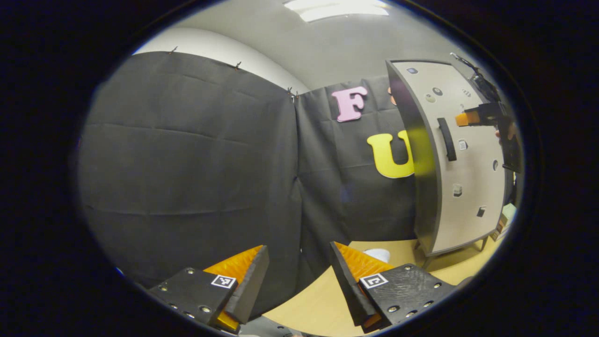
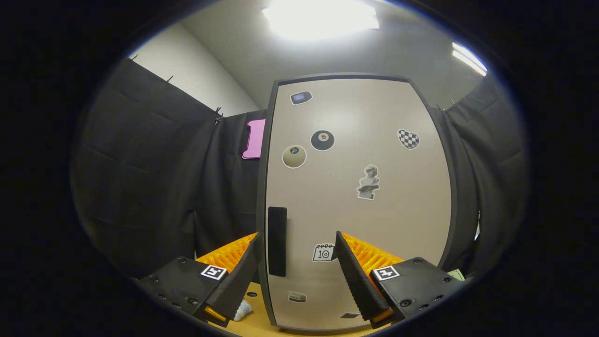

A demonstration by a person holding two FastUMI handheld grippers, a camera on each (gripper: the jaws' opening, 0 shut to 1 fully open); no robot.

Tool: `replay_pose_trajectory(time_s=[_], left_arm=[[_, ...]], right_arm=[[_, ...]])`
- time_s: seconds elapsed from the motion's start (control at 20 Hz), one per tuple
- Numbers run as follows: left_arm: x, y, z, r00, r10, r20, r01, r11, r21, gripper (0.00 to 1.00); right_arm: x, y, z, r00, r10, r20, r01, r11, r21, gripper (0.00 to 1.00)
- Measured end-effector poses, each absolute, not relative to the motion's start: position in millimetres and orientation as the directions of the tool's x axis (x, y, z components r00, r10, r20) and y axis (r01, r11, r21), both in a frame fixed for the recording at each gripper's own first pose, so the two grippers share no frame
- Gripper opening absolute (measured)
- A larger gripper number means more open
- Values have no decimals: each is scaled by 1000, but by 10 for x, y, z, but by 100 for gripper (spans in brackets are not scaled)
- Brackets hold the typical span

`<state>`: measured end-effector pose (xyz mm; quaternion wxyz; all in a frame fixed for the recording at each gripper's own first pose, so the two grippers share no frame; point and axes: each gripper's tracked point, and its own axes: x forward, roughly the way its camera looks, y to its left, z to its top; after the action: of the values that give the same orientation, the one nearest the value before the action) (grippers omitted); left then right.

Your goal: Open the cabinet door with the right hand, grasp the bottle in the cabinet with the left hand and place it on the coaster, then close the cabinet door with the right hand.

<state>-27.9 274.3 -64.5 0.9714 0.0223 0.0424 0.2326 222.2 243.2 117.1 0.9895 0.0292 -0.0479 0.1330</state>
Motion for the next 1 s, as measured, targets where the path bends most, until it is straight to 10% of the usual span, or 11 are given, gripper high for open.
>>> replay_pose_trajectory(time_s=[0.6, 0.85, 1.0], left_arm=[[-100, 3152, -986, 871, 477, -119, -477, 878, 27, 79], [-81, 3128, -974, 870, 480, -112, -479, 877, 40, 79], [-82, 3152, -992, 869, 481, -113, -481, 876, 34, 79]], right_arm=[[2794, 2942, 833, 963, 261, -67, -254, 963, 94, 92], [2895, 2983, 796, 962, 248, -111, -233, 963, 134, 39], [2871, 2985, 795, 955, 267, -132, -252, 961, 117, 31]])
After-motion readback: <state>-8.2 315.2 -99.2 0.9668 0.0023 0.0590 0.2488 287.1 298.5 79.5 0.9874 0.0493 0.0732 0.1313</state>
